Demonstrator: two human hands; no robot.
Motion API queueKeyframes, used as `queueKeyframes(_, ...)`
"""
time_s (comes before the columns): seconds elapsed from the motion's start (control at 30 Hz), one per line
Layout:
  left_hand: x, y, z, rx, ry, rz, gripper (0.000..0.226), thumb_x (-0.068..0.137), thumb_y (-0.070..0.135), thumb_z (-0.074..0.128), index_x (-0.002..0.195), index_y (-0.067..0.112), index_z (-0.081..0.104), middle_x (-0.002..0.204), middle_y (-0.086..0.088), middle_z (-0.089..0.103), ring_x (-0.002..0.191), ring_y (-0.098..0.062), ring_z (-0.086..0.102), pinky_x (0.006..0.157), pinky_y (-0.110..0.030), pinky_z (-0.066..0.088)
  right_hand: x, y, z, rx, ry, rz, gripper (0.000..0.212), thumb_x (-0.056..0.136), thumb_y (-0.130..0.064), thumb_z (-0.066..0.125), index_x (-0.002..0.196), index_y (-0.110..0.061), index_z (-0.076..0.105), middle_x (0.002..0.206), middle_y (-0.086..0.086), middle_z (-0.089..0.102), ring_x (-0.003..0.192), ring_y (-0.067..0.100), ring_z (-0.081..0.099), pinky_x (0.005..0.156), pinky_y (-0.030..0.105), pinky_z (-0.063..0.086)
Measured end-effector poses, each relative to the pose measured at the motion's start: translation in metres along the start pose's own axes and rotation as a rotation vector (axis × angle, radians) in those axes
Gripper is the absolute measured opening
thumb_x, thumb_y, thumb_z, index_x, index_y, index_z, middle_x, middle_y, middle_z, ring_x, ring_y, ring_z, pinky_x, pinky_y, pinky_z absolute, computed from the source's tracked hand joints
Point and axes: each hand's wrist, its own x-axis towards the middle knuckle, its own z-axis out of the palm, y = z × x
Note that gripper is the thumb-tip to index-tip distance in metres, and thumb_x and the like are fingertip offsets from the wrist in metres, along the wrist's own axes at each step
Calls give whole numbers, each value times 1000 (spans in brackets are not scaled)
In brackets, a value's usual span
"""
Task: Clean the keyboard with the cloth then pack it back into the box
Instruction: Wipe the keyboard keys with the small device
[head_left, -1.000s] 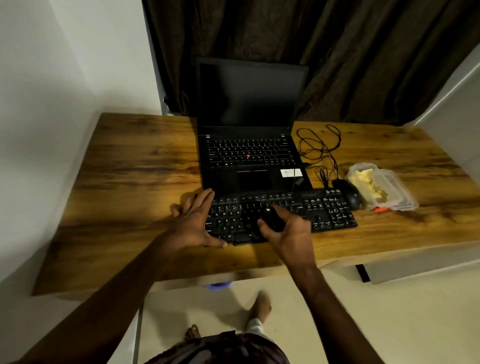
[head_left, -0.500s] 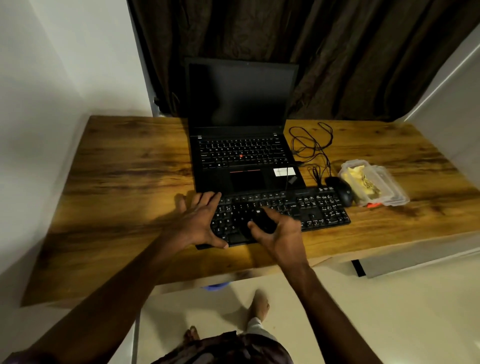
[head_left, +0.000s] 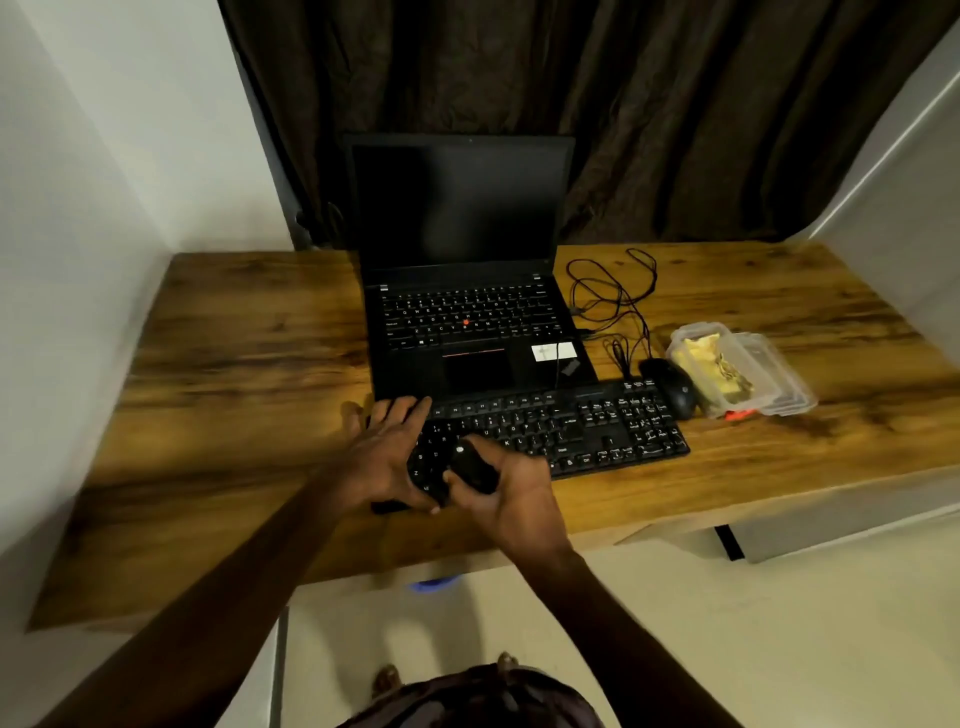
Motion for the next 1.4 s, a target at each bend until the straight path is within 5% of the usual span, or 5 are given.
queueKeyframes(0.47, 20, 49, 2, -58, 4, -2, 147, 50, 79, 75, 157, 21, -7, 161, -1, 5, 147, -25, 3, 117, -61, 3, 2, 69, -94, -91, 275, 151, 36, 85, -34, 75, 117, -20, 68, 96, -4, 75, 87, 7, 70, 83, 24, 58)
queueKeyframes(0.63, 24, 65, 3, -53, -2, -4, 146, 52, 78, 76, 157, 20, -7, 161, -2, 4, 148, -26, 2, 117, -63, 2, 0, 85, -113, -100, 352, 182, 41, 84, -32, 76, 119, -13, 67, 100, -6, 71, 93, 6, 65, 76, -3, 40)
queueKeyframes(0.77, 28, 77, 1, -46, -11, -11, 145, 53, 76, 77, 157, 20, -8, 162, -3, 2, 148, -27, 1, 116, -61, -1, 1, 83, -111, -92, 302, 175, 41, 86, -32, 74, 124, -21, 64, 104, -14, 65, 96, 2, 61, 79, 0, 44)
queueKeyframes(0.93, 34, 91, 1, -28, -11, -13, 145, 54, 72, 79, 157, 19, -8, 162, -4, 2, 148, -28, 2, 115, -62, 0, 14, 74, -73, -110, -28, 214, 48, 83, -52, 65, 127, -35, 56, 113, -4, 68, 102, 14, 64, 90, 35, 57)
queueKeyframes(1.4, 38, 99, 2, -83, 5, -17, 151, 50, 72, 82, 156, 22, -13, 162, -3, 5, 148, -26, 3, 116, -61, -3, -2, 99, -122, -96, 328, 149, 33, 84, -34, 75, 114, -20, 69, 91, -6, 74, 81, 4, 69, 74, 15, 56)
